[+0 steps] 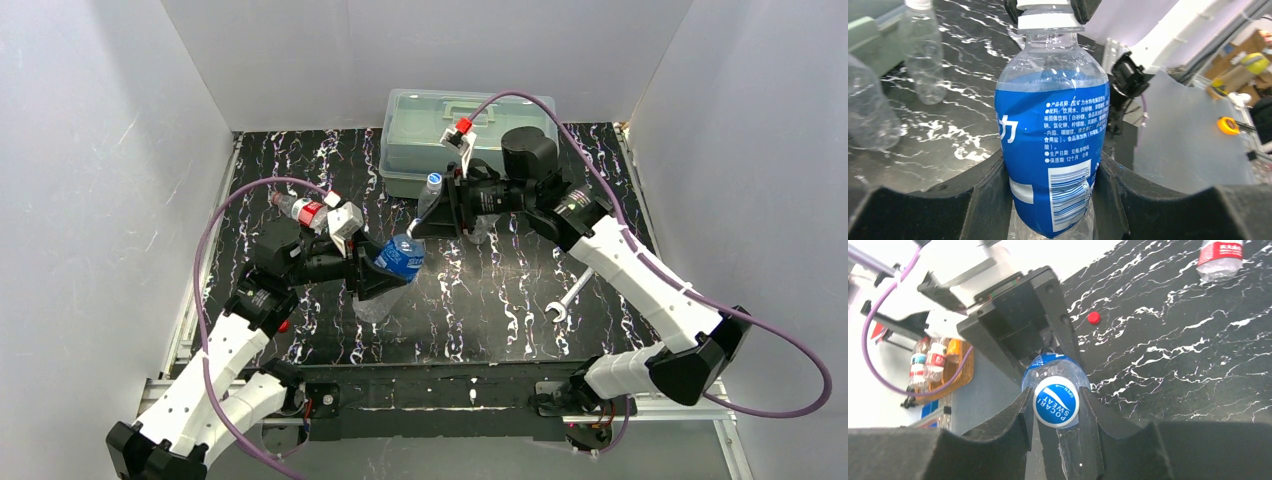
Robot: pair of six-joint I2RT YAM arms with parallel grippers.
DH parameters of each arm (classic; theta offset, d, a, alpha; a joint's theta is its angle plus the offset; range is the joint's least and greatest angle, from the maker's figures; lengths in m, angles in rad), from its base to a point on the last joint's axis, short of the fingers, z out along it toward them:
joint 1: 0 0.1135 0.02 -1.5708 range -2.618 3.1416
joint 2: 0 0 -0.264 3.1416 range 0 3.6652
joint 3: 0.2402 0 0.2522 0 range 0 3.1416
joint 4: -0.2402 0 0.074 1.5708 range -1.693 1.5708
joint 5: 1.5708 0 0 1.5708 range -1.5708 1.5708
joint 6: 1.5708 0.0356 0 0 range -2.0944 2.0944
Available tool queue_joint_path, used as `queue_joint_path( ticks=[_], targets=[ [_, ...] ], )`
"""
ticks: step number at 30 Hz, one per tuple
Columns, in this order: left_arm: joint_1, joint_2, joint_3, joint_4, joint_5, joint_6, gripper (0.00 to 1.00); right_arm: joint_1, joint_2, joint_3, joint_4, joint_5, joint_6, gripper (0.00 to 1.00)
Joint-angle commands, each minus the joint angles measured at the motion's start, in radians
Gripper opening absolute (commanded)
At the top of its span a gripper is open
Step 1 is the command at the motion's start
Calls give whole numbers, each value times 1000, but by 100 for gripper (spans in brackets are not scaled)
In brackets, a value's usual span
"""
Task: Screw on the bottle caps
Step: Screw the bottle cap onto the plastic bottle.
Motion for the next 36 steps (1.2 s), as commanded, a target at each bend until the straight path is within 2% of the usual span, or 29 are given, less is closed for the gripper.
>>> queue_joint_path(
  ticks=[1, 7, 14, 17, 19, 23, 24, 27, 31, 36],
  targets=[
    [3, -39, 42, -43, -276, 95, 0, 66, 32, 91, -45, 140, 121, 1],
    [3, -78, 48, -64, -495, 167, 0, 211, 128, 215, -154, 455, 258, 1],
    [2, -125, 33, -64, -652, 233, 0, 362, 266, 370, -277, 843, 336, 1],
    [1, -149, 15, -72, -672, 237, 0, 372, 282, 395, -254, 882, 340, 1],
    [1, -161, 5, -93, -668, 235, 0, 371, 276, 401, -232, 899, 324, 16],
    [2, -199, -26, -126, -638, 208, 0, 367, 238, 405, -191, 929, 247, 62],
    [2, -206, -35, -127, -620, 206, 0, 362, 222, 400, -178, 927, 228, 74],
    [2, -209, -53, -135, -546, 161, 0, 329, 145, 336, -102, 876, 161, 96],
    [2, -208, -68, -95, -374, 114, 0, 192, 64, 244, -30, 640, 86, 98],
    [3, -173, -54, -19, -119, 45, 0, 31, -29, 78, 147, 214, 54, 98]
  ],
)
